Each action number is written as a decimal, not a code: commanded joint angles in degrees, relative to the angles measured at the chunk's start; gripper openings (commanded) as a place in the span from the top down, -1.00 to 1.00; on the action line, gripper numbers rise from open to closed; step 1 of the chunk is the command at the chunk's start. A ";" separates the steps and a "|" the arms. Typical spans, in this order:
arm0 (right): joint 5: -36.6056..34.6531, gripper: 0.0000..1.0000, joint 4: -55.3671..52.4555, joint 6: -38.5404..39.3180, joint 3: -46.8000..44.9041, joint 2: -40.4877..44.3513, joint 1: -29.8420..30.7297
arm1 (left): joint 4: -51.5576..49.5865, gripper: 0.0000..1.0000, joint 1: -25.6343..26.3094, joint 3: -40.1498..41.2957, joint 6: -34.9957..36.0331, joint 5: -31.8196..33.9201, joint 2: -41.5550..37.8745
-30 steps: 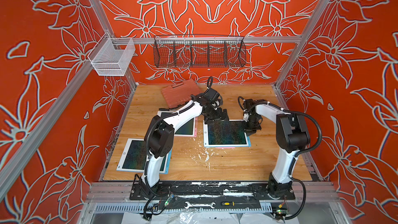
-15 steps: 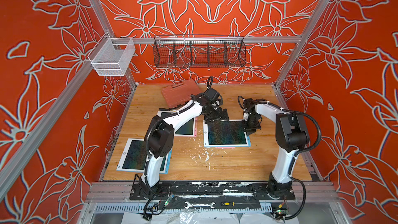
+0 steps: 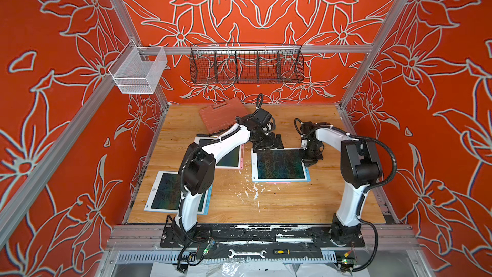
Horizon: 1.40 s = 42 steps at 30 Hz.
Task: Place the stylus back onto the writing tablet
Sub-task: Place the stylus on the writing tablet, then adjust the stylus on the writing tablet.
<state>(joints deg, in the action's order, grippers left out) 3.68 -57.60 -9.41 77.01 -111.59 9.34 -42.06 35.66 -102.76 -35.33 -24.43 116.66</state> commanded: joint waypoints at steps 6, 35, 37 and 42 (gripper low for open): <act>-0.43 0.74 -0.07 -0.11 1.04 -0.65 -0.11 | -1.27 -0.95 -0.24 -1.35 0.62 -0.54 1.52; 0.41 0.72 0.56 -0.08 1.05 0.20 -0.10 | -0.92 -0.95 -0.24 -0.51 0.59 -0.60 0.80; 0.29 0.72 0.74 -0.14 0.96 0.61 -0.12 | -0.91 -0.95 -0.24 -0.51 0.61 -0.61 0.78; 0.83 0.72 1.40 -0.12 0.77 2.04 -0.11 | -0.89 -0.95 -0.24 -0.51 0.48 -0.60 0.74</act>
<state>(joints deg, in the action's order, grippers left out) 3.90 -56.77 -9.43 77.25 -111.39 9.34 -42.06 35.62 -102.76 -35.35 -24.62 117.08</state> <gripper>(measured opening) 0.140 0.975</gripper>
